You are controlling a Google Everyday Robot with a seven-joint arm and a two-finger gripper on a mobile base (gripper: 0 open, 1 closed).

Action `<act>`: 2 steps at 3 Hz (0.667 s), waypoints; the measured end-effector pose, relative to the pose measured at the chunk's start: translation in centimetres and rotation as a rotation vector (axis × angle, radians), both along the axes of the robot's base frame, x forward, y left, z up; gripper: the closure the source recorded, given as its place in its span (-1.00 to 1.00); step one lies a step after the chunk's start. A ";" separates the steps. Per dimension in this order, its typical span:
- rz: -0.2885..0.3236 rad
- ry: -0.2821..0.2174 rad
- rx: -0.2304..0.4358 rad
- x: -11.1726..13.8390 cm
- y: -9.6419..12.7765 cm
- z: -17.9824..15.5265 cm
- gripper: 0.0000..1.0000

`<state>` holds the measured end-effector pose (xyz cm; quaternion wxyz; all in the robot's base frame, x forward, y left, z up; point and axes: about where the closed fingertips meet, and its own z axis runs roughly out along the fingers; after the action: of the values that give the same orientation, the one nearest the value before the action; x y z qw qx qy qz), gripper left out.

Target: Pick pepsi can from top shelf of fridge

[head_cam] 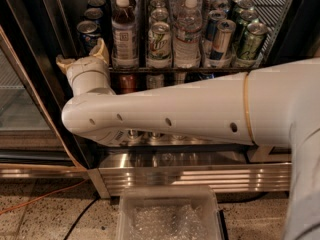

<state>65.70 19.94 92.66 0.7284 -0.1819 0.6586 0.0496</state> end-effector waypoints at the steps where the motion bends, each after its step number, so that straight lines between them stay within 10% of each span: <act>1: -0.004 -0.008 -0.005 -0.2 0.1 0.1 -0.24; 2: -0.009 -0.017 -0.010 -0.4 0.3 0.1 -0.16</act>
Offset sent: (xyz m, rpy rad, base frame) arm 0.1141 -0.0103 -0.0029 0.0169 -0.0481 -0.1760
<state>65.28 20.23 92.78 0.7332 -0.1830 0.6536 0.0416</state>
